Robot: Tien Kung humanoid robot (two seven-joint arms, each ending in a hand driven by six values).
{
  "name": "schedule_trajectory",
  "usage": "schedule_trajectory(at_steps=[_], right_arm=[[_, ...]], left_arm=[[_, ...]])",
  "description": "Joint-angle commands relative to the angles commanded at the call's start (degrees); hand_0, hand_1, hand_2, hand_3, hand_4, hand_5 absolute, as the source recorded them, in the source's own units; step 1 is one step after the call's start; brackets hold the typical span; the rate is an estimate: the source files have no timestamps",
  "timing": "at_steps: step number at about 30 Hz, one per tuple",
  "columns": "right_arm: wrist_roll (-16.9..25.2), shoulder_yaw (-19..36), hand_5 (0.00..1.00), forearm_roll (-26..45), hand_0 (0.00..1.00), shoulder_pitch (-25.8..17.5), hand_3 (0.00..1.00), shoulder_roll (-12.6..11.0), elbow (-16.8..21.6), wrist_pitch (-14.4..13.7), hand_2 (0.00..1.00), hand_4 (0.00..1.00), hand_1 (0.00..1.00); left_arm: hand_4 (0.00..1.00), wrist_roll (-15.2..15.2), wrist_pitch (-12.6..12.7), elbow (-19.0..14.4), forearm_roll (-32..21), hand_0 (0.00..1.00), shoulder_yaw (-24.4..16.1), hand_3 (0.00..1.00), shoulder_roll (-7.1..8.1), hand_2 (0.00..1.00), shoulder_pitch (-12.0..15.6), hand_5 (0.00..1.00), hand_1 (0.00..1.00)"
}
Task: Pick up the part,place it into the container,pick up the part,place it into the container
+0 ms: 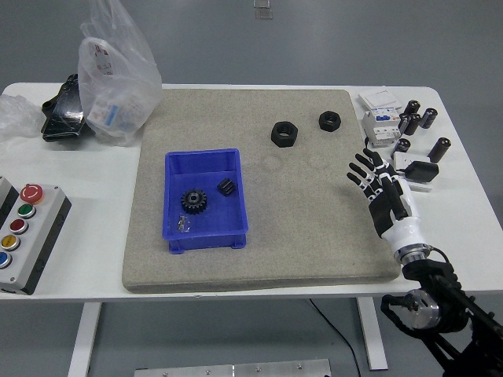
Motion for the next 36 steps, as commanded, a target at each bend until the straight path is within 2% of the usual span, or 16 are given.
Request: schedule_trajectory(at_steps=[3,4,9,10,16,26,36], right_arm=[[-1.78,1.69,0.501,-3.65,0.81,0.64,0.725,0.13,0.96,-2.47,0.772,0.848,0.764],[-2.18,2.27,0.504,-4.89,0.766,0.82,0.717,0.2,1.15,-3.1,0.753,0.835,0.749],[-2.7,5.05,0.504,-8.25,0.766,0.73,0.717,0.91,1.71,-4.67,0.753,0.835,0.749],[-2.61,5.72,0.499,-8.34,0.683,0.56,0.714,1.08,1.8,-4.78,0.741,0.836,0.711],[-2.26,7.67,0.495,-8.04,0.663,0.07,0.713,1.14,2.02,-4.87,0.734,0.831,0.697],[-2.13,8.65,0.492,-7.85,0.655,0.49,0.712,1.35,1.67,-4.99,0.731,0.825,0.688],[-1.75,10.02,0.467,-6.87,0.646,0.8,0.704,1.27,0.43,-5.11,0.73,0.802,0.678]], left_arm=[[0.703,-0.33,-0.07,0.0,-0.35,0.635,0.47,0.621,-0.08,0.588,-0.1,0.288,0.637],[0.703,-0.44,-0.1,0.0,-0.49,0.636,0.64,0.622,-0.11,0.588,-0.13,0.288,0.637],[0.703,-0.6,-0.19,0.0,-0.69,0.636,1.07,0.622,-0.22,0.588,-0.28,0.288,0.637],[0.703,-0.64,-0.21,0.0,-0.73,0.636,1.14,0.621,-0.21,0.588,-0.38,0.288,0.637],[0.703,-1.23,-0.37,0.0,-1.31,0.636,1.92,0.622,0.09,0.587,-1.15,0.288,0.636],[0.703,-3.52,-0.99,0.0,-4.44,0.636,5.42,0.622,0.72,0.587,-2.62,0.288,0.637],[0.703,-4.31,-1.13,0.0,-7.3,0.636,8.67,0.622,0.82,0.587,-2.58,0.288,0.637]])
